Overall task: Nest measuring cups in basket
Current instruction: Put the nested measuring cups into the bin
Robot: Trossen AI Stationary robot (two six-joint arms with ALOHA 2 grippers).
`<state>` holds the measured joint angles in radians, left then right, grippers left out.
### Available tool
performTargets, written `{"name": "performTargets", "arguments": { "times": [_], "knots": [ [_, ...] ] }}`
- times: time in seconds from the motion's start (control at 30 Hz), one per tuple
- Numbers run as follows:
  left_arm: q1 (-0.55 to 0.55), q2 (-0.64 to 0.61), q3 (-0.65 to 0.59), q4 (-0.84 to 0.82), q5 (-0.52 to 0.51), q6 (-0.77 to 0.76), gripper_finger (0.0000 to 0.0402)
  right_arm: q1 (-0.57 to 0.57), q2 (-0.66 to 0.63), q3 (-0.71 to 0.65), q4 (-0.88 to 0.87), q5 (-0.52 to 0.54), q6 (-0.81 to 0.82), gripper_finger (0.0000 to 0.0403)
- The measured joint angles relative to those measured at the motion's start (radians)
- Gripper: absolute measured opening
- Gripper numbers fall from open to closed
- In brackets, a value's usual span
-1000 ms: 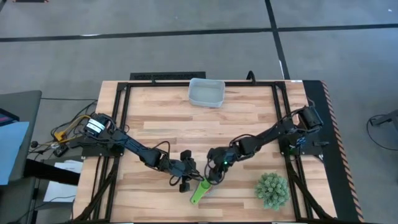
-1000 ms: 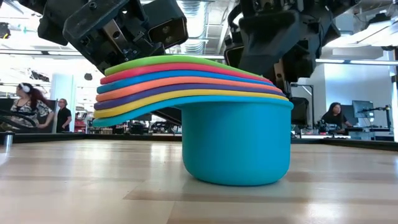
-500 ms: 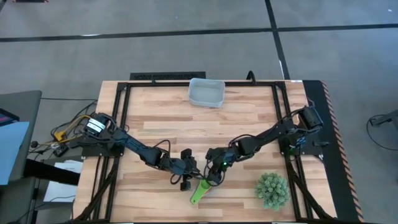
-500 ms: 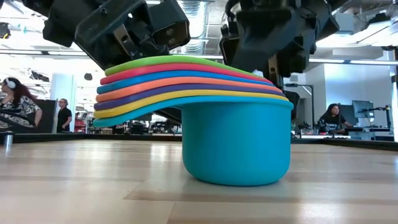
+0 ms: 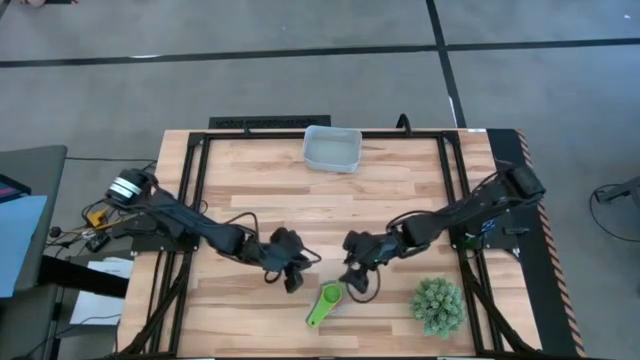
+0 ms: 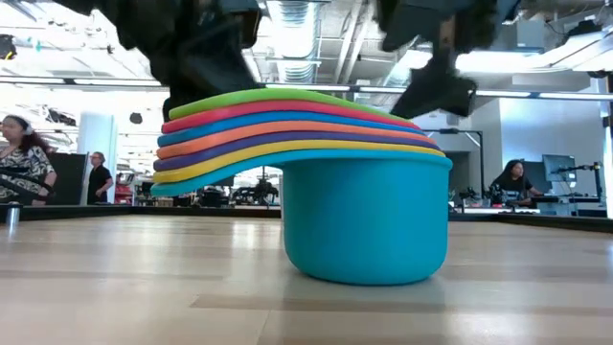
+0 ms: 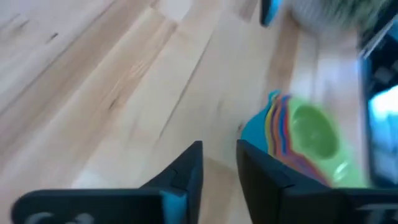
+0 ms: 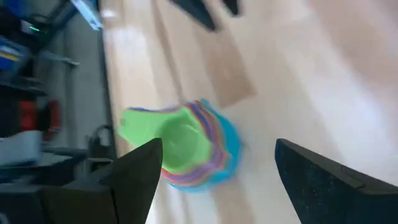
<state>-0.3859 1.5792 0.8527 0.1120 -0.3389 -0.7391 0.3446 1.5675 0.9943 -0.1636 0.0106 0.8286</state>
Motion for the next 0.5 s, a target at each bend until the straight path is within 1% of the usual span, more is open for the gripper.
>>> {"name": "performTargets", "arguments": {
  "times": [0.1, 0.17, 0.23, 0.33, 0.4, 0.47, 0.5],
  "knots": [
    [0.000, -0.002, -0.021, 0.065, -0.015, -0.101, 0.0124, 0.003, -0.070, 0.000, -0.103, 0.086, -0.059, 0.0333],
    [0.000, 0.022, -0.032, 0.099, -0.019, -0.183, 0.0160, -0.005, -0.110, -0.001, -0.159, 0.142, -0.100, 0.0330],
    [0.000, 0.048, -0.040, 0.081, -0.025, -0.247, 0.0200, -0.020, -0.147, -0.001, -0.206, 0.178, -0.146, 0.0329],
    [0.000, 0.082, -0.039, 0.095, -0.021, -0.310, 0.0261, -0.062, -0.193, -0.001, -0.242, 0.179, -0.223, 0.0330],
    [0.000, 0.114, -0.033, 0.171, -0.010, -0.321, 0.0298, -0.105, -0.226, -0.001, -0.278, 0.172, -0.282, 0.0331],
    [0.000, 0.134, -0.034, 0.185, 0.002, -0.331, 0.0328, -0.166, -0.260, -0.001, -0.325, 0.146, -0.336, 0.0331],
    [0.000, 0.157, -0.023, 0.224, 0.027, -0.330, 0.0340, -0.198, -0.276, -0.001, -0.340, 0.120, -0.362, 0.0330]
  ]
}}
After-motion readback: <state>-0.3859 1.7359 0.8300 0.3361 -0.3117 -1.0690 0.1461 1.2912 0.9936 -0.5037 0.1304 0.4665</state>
